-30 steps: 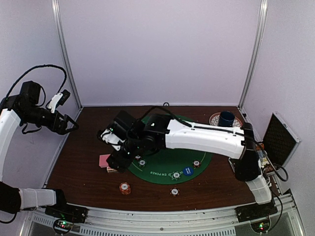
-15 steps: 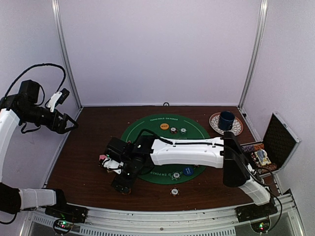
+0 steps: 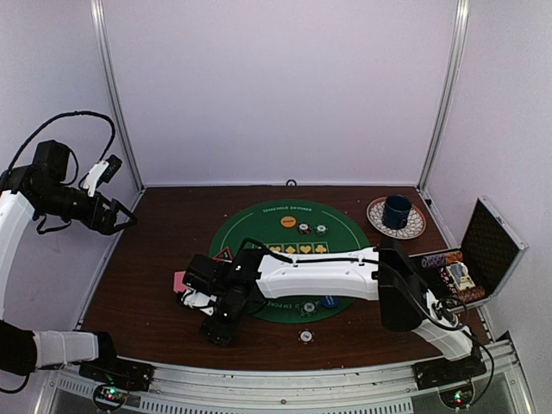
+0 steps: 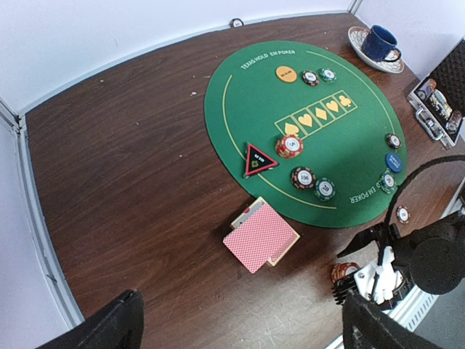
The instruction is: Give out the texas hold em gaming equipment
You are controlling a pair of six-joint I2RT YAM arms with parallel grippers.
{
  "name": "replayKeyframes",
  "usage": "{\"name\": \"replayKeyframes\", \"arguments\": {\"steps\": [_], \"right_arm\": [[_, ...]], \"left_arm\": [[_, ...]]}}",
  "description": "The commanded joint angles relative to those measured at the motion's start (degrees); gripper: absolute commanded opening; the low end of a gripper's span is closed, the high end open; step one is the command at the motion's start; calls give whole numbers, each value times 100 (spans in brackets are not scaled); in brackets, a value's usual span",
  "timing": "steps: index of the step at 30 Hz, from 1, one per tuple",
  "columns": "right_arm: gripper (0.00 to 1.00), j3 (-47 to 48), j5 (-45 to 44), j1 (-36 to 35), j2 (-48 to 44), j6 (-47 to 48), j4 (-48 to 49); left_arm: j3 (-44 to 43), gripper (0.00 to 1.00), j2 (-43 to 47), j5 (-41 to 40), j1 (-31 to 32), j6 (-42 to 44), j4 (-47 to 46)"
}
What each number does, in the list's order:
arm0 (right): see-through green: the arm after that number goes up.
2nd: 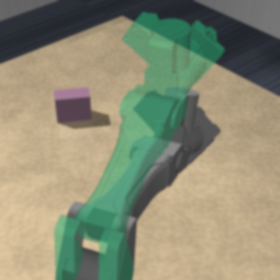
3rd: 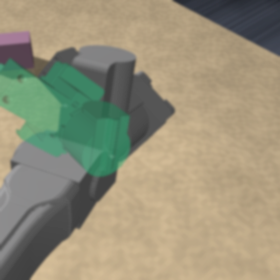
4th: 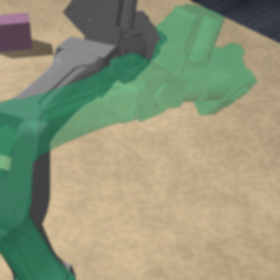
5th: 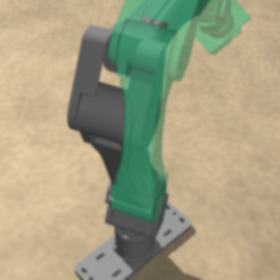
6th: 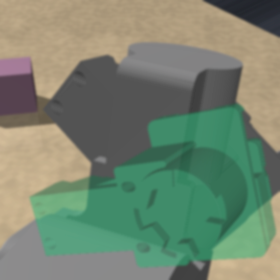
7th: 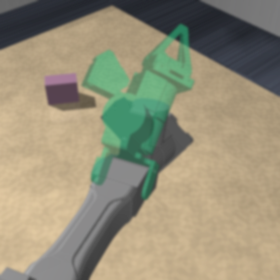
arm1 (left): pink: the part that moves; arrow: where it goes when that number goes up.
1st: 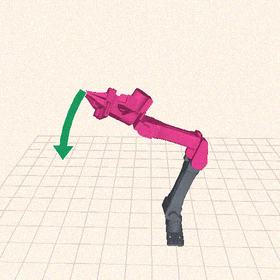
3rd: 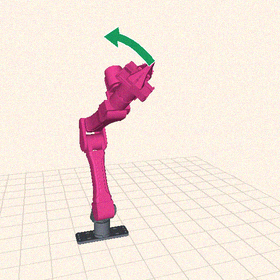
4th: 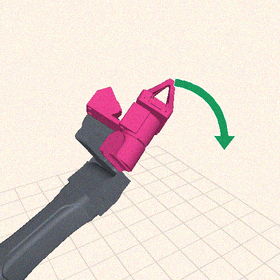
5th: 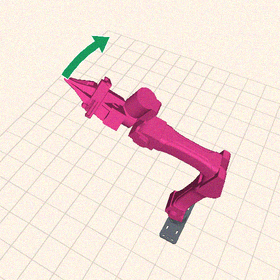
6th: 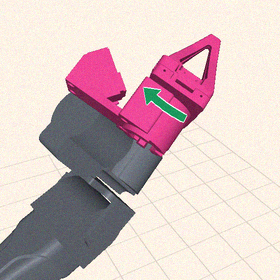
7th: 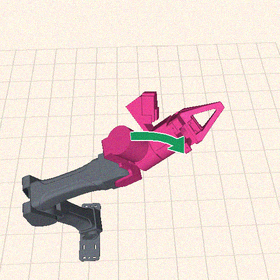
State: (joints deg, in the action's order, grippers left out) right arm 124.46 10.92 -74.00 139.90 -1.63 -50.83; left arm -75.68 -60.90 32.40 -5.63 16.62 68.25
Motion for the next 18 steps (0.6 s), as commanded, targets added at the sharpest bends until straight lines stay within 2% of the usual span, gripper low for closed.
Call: {"name": "replayKeyframes", "arguments": {"steps": [1, 18], "right_arm": [[77, 155, -43, 4, 60, 13, 15], [60, 168, -22, 43, 134, -20, 49]], "left_arm": [[-175, 97, 68, 72, -11, 25, 39], [-175, 98, 81, 60, -20, 19, 43]]}}
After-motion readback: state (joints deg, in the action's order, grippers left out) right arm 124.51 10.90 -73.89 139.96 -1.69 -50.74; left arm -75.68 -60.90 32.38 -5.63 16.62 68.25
